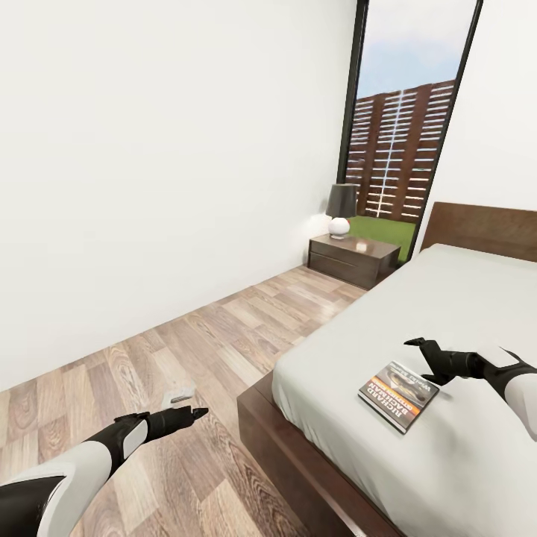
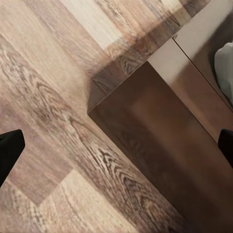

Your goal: In the bedroom, move the book from the bed onto either nightstand, and place the two sandals side by side next to the bed.

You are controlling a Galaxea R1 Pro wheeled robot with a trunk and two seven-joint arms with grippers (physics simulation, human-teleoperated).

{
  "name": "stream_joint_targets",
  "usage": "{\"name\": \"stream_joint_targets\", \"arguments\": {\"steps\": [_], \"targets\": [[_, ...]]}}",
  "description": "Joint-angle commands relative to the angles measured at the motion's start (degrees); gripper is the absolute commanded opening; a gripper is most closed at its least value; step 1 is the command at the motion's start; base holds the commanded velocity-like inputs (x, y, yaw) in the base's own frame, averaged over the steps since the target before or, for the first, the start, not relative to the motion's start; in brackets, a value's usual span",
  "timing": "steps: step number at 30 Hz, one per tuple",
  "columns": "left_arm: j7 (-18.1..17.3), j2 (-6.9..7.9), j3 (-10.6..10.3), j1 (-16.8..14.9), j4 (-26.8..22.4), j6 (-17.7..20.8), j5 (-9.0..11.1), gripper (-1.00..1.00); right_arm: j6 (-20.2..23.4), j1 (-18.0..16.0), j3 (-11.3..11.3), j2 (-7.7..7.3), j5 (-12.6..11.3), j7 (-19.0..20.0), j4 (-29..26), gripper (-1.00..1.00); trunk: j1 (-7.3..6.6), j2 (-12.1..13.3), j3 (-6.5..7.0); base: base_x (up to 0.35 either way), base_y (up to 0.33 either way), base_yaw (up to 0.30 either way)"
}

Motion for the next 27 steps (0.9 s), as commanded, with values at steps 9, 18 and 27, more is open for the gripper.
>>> {"name": "stream_joint_targets", "arguments": {"steps": [9,18,27], "targets": [[-0.2,0.0,0.4,0.0,0.0,0.6,0.2,1.0,0.2,0.0,0.0,-0.02,0.3,0.2,0.0,1.0,-0.01,0.0,-0.06,-0.017,0.039,0.0],[-0.2,0.07,0.4,0.0,0.0,0.6,0.3,1.0,0.2,0.0,0.0,-0.02,0.3,0.2,0.0,1.0,-0.01,0.0,-0.06,-0.079,0.084,0.0],[-0.2,0.09,0.4,0.0,0.0,0.6,0.3,1.0,0.2,0.0,0.0,-0.02,0.3,0.2,0.0,1.0,-0.01,0.0,-0.06,-0.032,0.029,0.0]]}}
